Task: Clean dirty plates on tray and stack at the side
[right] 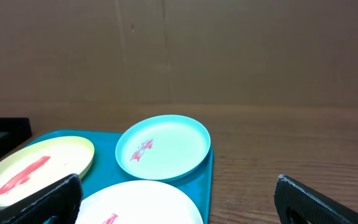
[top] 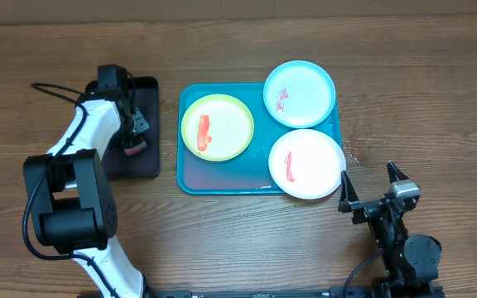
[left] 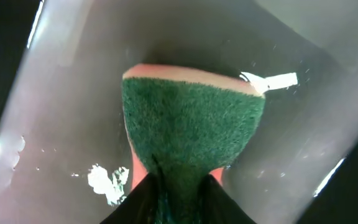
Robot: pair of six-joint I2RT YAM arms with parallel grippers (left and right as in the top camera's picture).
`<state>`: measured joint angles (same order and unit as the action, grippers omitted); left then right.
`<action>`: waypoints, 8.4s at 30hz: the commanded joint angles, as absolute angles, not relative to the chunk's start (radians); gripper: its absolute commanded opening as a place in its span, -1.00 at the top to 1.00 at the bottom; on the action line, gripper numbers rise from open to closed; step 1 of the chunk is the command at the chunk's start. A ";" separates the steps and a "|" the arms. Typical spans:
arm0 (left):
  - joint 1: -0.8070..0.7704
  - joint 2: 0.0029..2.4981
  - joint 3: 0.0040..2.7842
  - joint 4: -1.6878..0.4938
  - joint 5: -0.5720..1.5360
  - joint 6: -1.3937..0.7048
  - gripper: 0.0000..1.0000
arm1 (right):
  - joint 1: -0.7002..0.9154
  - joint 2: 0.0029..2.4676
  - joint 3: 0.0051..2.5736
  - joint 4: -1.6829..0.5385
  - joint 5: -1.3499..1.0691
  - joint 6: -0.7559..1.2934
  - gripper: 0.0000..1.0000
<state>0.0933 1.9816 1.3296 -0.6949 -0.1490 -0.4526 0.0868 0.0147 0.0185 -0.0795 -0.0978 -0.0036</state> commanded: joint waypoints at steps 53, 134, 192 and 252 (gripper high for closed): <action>-0.192 1.954 1.843 -1.185 -0.081 -0.343 0.92 | 0.089 0.960 0.939 -0.590 -0.232 0.213 -1.00; -0.303 1.958 1.307 -0.708 -0.080 -0.368 0.92 | 0.438 2.138 1.452 -0.528 -0.333 0.454 0.93; -0.372 2.091 1.360 -0.564 -0.121 -0.323 0.92 | 0.482 2.138 1.452 -0.620 -0.393 0.525 0.93; -0.354 2.211 1.640 -1.074 -0.048 -0.205 0.92 | 0.482 2.138 1.452 -0.633 -0.374 0.524 0.93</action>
